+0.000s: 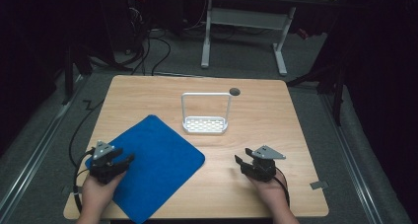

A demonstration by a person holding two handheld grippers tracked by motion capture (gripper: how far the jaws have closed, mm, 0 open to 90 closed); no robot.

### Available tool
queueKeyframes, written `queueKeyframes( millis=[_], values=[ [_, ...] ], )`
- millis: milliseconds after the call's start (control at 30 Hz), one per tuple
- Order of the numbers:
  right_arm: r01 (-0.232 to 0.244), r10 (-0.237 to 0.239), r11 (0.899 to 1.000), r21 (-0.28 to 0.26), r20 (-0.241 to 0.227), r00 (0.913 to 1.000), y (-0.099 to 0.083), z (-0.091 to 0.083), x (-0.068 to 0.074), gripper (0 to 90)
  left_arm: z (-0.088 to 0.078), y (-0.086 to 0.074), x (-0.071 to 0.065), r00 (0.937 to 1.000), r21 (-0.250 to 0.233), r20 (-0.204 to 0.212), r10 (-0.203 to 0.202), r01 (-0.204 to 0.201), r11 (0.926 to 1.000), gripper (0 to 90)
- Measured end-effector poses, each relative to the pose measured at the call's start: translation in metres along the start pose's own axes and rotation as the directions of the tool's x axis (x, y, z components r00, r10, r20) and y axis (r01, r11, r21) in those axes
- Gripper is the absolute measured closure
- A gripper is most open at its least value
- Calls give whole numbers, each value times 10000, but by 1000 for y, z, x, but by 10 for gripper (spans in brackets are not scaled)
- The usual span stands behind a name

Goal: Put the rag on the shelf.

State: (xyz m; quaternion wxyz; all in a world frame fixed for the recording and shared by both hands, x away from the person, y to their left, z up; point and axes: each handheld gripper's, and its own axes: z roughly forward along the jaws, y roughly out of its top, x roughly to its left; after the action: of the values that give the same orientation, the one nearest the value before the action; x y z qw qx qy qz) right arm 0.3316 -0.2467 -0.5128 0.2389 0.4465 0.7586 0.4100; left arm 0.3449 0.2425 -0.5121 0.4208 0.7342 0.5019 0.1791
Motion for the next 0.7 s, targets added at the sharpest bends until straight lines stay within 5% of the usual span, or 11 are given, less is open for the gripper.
queueKeyframes(
  millis=[67, 233, 500, 700],
  values=[
    [193, -192, 9998, -66, 43, 9998, 1, 2, 3, 486, 3, -2, 0, 9995, 257, 308, 53, -61, 9997, 493],
    [368, -367, 9991, -198, 97, 9993, 3, 5, 5, 494, 9, 0, -10, 9950, 347, 298, 949, -959, 9948, 493],
    [37, -34, 9997, -230, 123, 9999, 1, 6, 1, 482, 14, 2, -16, 9920, 316, 587, 1114, -1134, 9931, 488],
    [75, -68, 9991, -409, 155, 9999, 9, 8, 5, 484, 10, -7, -18, 9863, 801, 470, 1579, -1613, 9836, 473]
  ],
)
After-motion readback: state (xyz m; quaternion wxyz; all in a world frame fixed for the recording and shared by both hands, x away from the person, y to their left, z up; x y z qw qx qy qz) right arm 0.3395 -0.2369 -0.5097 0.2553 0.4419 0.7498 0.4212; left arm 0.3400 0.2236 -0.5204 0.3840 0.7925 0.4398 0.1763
